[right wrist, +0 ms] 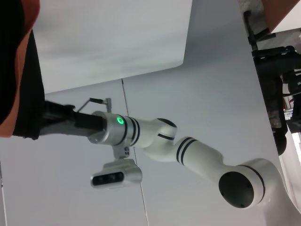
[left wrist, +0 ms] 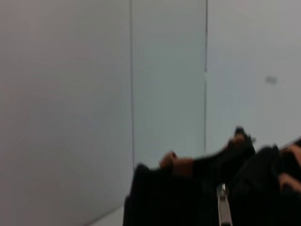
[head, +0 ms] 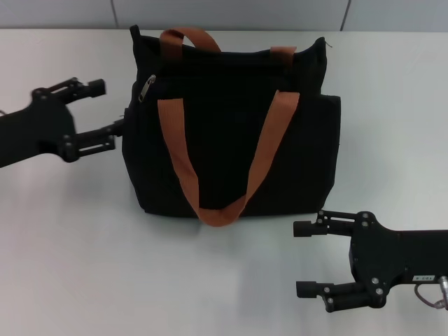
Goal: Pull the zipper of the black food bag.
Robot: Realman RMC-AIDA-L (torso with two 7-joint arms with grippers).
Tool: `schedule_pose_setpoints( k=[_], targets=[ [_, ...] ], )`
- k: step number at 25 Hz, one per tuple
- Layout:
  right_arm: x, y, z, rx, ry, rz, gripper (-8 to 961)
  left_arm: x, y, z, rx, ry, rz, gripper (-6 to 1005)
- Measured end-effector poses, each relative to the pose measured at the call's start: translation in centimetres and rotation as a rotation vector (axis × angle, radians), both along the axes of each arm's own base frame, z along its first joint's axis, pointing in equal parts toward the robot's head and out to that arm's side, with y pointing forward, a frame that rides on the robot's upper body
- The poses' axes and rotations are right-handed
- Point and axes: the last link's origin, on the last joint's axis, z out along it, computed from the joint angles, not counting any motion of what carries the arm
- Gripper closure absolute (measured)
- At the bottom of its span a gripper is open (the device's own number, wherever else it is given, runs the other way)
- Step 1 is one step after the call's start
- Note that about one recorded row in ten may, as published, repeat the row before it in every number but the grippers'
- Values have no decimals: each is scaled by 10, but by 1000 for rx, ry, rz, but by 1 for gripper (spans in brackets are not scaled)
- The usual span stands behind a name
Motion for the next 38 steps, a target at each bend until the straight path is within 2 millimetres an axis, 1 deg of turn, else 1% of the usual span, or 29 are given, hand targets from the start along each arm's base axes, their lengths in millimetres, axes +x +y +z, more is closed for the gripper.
schedule_pose_setpoints(
  k=[2,3,5,6,7,9,13,18,24,29,33,38],
  targets=[
    [-1,1,0,0,0,3,207,2,6,-6,-6,31,3,227],
    [-1,1,0,1,-1,3,208,5,13,-12,-10,62,4,228],
    [-1,1,0,1,-1,3,211,6,16,-13,-11,71,3,229],
    [-1,2,0,2,-2,3,212,9,21,-16,-7,90,-1,230],
    [-1,2,0,2,-2,3,214,9,21,-16,-7,90,-1,230],
    [-1,2,0,3,-3,3,216,13,30,-17,14,110,-8,231],
    [-1,2,0,3,-3,4,221,18,35,-16,26,111,-22,234],
    [-1,3,-1,6,-6,4,228,25,35,-12,48,100,-73,237],
    [0,4,-1,11,-13,1,235,24,33,-13,110,117,-118,240],
    [-1,4,-1,11,-13,2,242,25,32,-15,119,118,-127,434],
    [-1,5,-1,12,-12,3,247,25,30,-17,123,119,-134,670],
    [-7,5,1,6,21,11,254,22,22,-15,166,90,-145,783]
  ],
)
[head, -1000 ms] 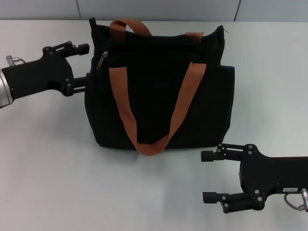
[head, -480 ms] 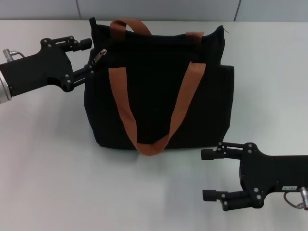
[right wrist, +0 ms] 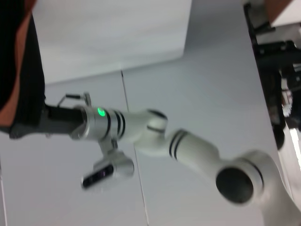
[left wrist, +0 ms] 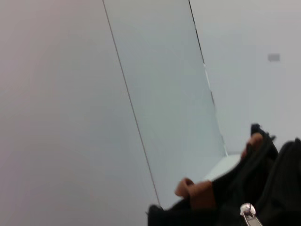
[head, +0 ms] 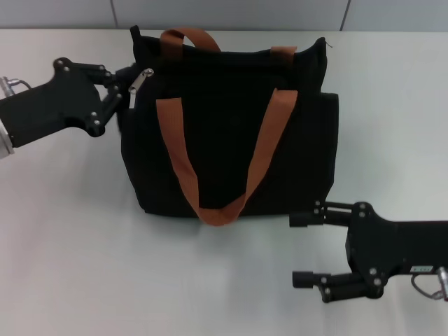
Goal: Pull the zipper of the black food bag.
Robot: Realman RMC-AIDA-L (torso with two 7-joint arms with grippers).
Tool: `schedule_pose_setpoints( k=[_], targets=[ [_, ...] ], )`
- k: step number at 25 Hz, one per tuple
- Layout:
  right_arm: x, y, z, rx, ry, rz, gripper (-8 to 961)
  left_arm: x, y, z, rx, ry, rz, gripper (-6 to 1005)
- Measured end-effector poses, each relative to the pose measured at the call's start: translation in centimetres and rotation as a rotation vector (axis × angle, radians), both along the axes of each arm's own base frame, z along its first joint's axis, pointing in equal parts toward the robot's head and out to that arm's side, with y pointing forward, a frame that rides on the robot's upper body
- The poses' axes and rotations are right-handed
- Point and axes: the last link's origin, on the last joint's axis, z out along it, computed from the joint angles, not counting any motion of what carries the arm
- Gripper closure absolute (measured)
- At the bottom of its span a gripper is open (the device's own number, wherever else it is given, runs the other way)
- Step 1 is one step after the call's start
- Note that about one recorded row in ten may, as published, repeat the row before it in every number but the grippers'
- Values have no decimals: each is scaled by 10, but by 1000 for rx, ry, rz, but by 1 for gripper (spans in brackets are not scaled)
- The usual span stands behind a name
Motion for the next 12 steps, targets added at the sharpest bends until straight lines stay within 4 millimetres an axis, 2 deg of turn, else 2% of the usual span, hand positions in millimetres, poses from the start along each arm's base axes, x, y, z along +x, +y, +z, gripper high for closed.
schedule_pose_setpoints(
  k=[5,6,7,10,11,12],
  targets=[
    [-25,10,13,-42,145,-25,260,-1,-6,1,26,-28,-13,896],
    [-39,20,19,-78,207,-62,261,0,-7,2,36,-39,-11,919],
    [-39,20,19,-78,207,-62,263,0,-7,2,36,-39,-11,930],
    [-59,39,29,-149,270,-133,266,0,-8,2,57,-59,-6,964],
    [-73,51,33,-196,289,-165,268,1,-9,2,74,-64,-14,975],
    [-73,51,33,-196,289,-165,269,1,-9,2,74,-64,-14,975]
  ],
)
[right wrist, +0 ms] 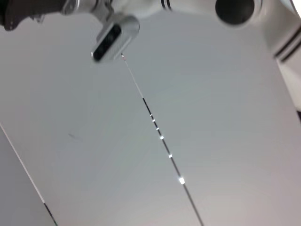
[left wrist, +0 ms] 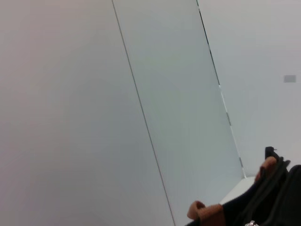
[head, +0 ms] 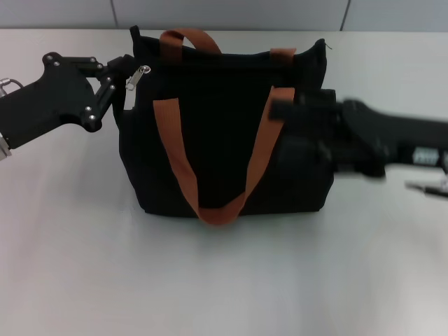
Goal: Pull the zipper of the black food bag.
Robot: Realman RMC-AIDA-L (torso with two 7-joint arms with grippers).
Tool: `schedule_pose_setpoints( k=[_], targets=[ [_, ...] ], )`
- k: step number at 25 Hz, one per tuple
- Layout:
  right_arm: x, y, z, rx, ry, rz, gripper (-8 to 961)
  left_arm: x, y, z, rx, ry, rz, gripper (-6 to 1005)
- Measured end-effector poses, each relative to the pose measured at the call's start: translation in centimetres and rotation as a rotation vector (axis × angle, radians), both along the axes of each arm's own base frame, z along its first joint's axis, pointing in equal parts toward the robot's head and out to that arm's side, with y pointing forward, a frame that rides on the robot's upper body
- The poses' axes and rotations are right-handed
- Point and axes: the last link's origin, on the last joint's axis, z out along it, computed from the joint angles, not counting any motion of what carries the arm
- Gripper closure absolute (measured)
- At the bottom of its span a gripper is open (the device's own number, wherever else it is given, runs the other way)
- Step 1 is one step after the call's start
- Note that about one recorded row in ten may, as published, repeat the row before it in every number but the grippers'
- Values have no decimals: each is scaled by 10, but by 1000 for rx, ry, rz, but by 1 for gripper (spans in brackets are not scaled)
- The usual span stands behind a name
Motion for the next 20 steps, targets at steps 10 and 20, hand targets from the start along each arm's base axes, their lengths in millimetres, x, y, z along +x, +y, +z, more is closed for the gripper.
schedule_pose_setpoints(
  k=[10,20],
  targets=[
    [-62,59,-1,-156,-166,-126,282,5,-2,-2,32,-2,-38,972],
    [-89,83,-22,-182,-350,-188,295,10,1,-4,44,6,-70,971]
  ],
)
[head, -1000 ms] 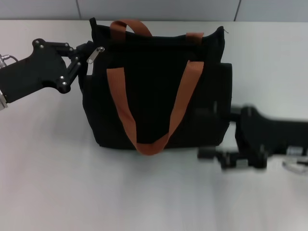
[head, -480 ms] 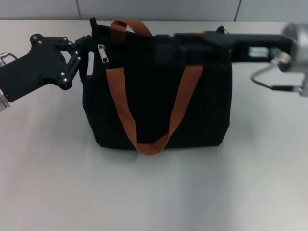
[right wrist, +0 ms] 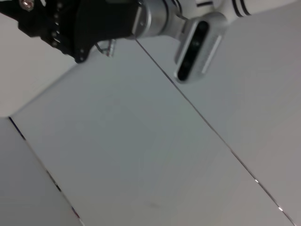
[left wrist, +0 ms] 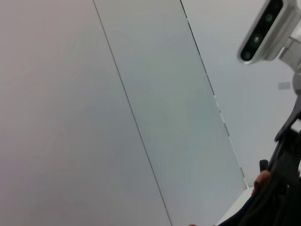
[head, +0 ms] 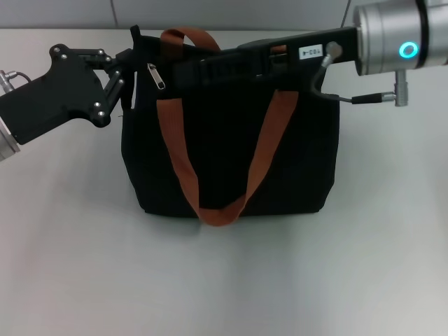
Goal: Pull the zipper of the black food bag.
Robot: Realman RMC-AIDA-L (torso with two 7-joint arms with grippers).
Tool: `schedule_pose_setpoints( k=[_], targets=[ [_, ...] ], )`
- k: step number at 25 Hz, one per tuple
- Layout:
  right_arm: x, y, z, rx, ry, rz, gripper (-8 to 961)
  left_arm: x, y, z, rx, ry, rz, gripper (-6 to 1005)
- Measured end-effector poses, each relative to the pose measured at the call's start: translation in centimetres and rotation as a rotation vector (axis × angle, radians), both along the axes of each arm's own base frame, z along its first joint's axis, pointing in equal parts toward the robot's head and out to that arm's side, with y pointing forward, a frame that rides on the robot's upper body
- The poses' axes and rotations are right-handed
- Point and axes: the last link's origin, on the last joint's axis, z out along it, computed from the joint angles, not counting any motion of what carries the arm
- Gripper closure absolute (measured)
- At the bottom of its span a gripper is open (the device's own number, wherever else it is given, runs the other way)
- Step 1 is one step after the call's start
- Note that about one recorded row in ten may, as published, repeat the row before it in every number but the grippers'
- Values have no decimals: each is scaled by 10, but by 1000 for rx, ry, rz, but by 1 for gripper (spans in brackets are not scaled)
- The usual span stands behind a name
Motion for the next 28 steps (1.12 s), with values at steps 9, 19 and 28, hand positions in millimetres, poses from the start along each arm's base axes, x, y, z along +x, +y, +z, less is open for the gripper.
schedule_pose_setpoints(
  k=[9,19,28],
  targets=[
    [-8,11,-6,-11,-100,-48,306,3,-2,-1,-12,-20,-14,970],
    [-15,19,-9,6,-158,-70,671,6,-3,-2,-28,-44,-19,969],
    [-21,19,-14,-12,-175,-92,670,9,0,0,-35,-48,-22,968]
  ],
)
